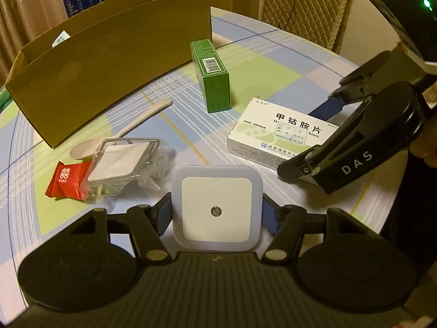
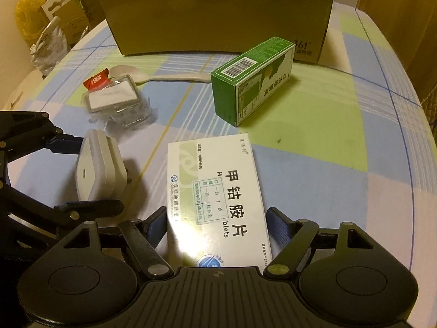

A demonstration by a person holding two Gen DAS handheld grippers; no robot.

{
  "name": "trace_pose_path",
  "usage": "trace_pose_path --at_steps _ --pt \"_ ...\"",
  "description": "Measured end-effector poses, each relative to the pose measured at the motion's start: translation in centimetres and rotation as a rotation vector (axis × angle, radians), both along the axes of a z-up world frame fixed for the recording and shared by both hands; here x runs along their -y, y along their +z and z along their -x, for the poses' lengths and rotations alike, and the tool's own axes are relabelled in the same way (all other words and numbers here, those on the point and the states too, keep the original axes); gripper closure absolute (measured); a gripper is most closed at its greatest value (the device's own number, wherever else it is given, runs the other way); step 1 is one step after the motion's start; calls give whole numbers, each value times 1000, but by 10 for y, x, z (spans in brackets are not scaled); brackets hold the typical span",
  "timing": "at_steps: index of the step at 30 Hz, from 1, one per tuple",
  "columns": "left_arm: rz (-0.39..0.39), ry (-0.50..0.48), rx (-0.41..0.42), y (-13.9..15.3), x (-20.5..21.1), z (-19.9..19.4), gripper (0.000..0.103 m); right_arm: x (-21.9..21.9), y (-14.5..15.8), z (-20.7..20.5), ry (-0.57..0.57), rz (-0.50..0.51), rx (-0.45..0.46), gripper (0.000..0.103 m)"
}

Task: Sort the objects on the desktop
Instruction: 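Close the left tool on the night-light while the right tool grasps the white medicine box, then carry the night-light and medicine box into the cardboard box and open both tools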

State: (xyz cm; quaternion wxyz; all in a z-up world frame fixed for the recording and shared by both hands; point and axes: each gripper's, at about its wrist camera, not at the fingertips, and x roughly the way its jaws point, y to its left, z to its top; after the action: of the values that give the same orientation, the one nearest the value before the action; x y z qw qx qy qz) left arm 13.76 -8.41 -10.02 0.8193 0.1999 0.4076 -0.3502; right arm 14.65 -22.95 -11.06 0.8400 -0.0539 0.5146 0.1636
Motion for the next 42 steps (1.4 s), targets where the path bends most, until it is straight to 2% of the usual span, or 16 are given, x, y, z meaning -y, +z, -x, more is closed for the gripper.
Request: trace_pose_path --at_steps 9,20,31,42 --pt "13 35 -29 0 -1 -3 42 -3 1 6 -17 8 30 34" --pt "74 181 -56 18 -13 -1 43 6 40 28 -58 -44 133 34" --pt "97 238 -3 62 -21 6 43 12 89 37 -90 -95 229 34" --pt "114 249 87 119 -22 -31 43 3 144 -2 -57 -97 358 34"
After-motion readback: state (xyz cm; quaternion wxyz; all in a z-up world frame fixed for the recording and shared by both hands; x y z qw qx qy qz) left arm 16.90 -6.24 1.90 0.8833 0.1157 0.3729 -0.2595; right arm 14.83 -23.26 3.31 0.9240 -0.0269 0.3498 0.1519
